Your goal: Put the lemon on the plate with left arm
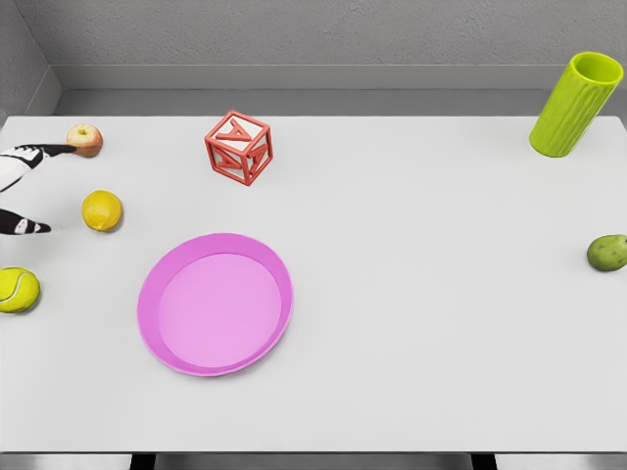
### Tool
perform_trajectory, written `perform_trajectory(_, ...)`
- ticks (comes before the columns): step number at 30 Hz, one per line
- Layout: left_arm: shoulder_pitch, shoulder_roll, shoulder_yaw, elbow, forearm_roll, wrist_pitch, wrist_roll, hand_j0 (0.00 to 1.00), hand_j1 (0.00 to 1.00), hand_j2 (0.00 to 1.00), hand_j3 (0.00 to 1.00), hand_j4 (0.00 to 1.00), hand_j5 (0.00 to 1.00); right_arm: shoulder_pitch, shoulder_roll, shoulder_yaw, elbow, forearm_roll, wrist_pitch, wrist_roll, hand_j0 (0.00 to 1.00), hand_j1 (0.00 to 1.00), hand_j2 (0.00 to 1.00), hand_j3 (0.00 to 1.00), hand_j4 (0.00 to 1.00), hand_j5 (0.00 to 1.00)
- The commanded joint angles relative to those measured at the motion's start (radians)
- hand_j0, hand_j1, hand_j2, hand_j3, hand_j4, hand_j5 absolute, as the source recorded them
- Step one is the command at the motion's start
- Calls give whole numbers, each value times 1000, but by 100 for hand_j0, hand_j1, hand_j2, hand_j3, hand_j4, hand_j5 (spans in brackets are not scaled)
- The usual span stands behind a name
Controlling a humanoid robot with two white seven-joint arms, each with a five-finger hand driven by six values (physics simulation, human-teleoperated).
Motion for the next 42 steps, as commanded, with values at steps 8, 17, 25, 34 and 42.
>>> perform_trajectory(8,-38,40,-70,-47,-135,1,-3,100,100,100,100,100,100,0,0,0,0,0,0,0,100,100,100,100,100,100)
perform_trajectory(17,-110,15,-156,-108,-258,1,-3,100,100,100,100,100,100,0,0,0,0,0,0,0,100,100,100,100,100,100)
perform_trajectory(25,-199,-19,-287,-104,-316,1,-5,100,100,100,100,100,100,0,0,0,0,0,0,0,100,100,100,100,100,100)
perform_trajectory(34,-233,-6,-337,-99,-316,1,-5,100,100,100,100,100,100,0,0,0,0,0,0,0,100,100,100,100,100,100)
perform_trajectory(42,-262,21,-343,-79,-375,1,-5,100,100,100,100,100,100,0,0,0,0,0,0,0,100,100,100,100,100,100)
